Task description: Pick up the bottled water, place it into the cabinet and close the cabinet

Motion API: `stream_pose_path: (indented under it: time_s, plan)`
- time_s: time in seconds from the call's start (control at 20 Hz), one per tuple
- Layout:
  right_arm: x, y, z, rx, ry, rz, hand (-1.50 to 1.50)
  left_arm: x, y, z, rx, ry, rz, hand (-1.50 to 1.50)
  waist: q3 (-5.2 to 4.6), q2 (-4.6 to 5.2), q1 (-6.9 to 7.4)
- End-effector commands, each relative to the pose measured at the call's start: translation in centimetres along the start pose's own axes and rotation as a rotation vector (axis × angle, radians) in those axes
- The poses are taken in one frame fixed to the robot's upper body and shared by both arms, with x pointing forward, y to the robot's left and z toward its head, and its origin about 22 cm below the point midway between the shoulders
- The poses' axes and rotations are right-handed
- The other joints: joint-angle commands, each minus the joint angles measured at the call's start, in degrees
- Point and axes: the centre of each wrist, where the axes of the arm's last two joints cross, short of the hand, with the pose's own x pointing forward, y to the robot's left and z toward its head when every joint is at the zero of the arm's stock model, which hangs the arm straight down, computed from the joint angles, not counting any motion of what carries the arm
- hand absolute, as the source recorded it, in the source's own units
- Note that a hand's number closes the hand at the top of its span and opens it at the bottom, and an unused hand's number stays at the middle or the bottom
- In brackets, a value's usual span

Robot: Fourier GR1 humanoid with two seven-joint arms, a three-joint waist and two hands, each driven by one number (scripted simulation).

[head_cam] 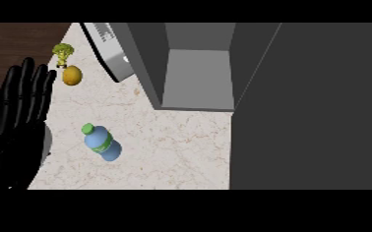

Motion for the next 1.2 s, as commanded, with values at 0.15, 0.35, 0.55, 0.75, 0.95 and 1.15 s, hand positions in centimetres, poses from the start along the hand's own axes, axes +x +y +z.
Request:
stream_pose_path:
  time_s: [0.15,0.35,0.55,0.75,0.95,1.15]
  plan:
    - [1.5,0.3,2.1,0.073,-0.016,-0.025,-1.5,1.1,1.4,0.4,0.148,0.07,-0.057,-1.5,-0.19,1.56,-2.16]
    - [2.5,1.4,3.2,0.249,0.05,-0.175,-1.5,0.7,1.7,2.0,0.371,0.271,0.093,-1.5,-0.09,1.17,-1.49]
    - [5.3,2.1,4.4,0.244,0.053,-0.187,-1.5,4.5,1.0,3.8,0.396,0.294,0.095,-1.5,-0.18,1.33,-1.78]
    - [7.7,2.9,5.8,0.247,0.043,-0.216,-1.5,8.8,0.4,4.2,0.422,0.279,0.095,-1.5,-0.18,1.35,-1.97]
    - [8.5,3.4,6.0,0.244,0.049,-0.218,-1.5,11.4,1.3,4.4,0.414,0.283,0.08,-1.5,-0.19,1.49,-1.95]
    - [10.1,4.3,7.0,0.242,0.055,-0.201,-1.5,12.6,1.0,5.1,0.409,0.308,0.067,-1.5,-0.21,1.3,-1.93]
